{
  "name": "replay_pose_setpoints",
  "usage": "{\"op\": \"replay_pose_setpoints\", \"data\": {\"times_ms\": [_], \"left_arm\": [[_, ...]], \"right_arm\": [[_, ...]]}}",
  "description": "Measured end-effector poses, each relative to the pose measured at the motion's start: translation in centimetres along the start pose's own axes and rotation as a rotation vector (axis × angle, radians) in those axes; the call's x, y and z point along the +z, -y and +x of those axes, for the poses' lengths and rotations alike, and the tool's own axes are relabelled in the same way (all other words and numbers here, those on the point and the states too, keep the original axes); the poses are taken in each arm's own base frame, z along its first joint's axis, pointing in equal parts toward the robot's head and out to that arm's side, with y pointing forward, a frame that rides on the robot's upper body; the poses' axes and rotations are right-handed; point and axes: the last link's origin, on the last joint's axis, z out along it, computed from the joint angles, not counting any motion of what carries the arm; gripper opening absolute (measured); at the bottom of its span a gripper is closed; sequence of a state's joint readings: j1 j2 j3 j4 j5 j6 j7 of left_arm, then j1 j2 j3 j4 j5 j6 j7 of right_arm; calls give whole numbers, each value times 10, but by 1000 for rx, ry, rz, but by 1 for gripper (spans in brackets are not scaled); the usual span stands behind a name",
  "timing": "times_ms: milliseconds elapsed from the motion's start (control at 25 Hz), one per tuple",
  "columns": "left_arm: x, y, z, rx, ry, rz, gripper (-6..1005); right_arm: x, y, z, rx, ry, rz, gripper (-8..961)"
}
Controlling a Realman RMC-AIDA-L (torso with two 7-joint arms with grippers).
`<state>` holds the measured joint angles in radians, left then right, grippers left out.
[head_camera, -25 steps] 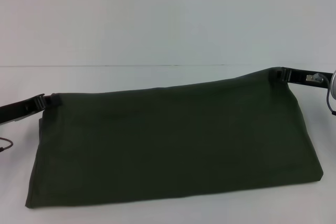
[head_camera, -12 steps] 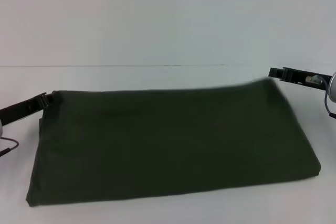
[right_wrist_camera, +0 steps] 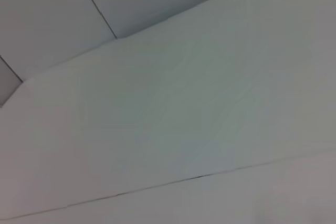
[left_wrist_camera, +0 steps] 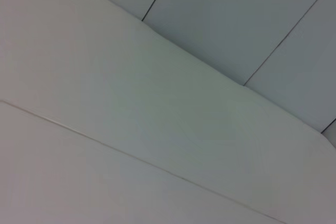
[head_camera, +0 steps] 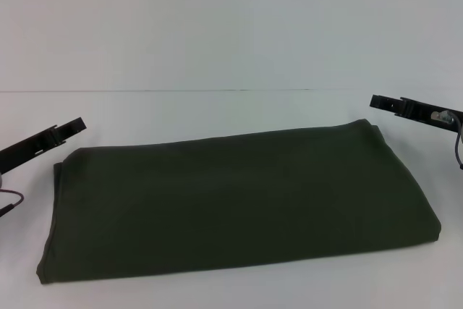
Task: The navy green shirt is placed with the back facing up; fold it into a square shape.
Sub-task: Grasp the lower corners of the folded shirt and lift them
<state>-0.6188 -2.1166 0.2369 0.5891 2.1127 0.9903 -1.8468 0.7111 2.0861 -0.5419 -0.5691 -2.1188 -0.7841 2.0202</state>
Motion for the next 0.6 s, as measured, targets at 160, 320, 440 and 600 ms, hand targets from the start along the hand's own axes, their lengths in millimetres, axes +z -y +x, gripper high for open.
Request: {"op": "replay_pose_setpoints", "data": {"times_ms": [160, 320, 440, 600], "left_arm": [[-8, 2, -1, -46, -26, -29, 367], [-29, 0, 0, -61, -23, -143, 525], [-47, 5, 2, -89, -2, -197, 628], [-70, 14, 4, -168, 55, -234, 643]], "right_arm": [[-8, 0, 3, 3, -3, -58, 693], [-21, -12, 7, -87, -12, -223, 782], [-31, -27, 10, -215, -11, -363, 849], [-37, -50, 21, -396, -32, -523, 904]]}}
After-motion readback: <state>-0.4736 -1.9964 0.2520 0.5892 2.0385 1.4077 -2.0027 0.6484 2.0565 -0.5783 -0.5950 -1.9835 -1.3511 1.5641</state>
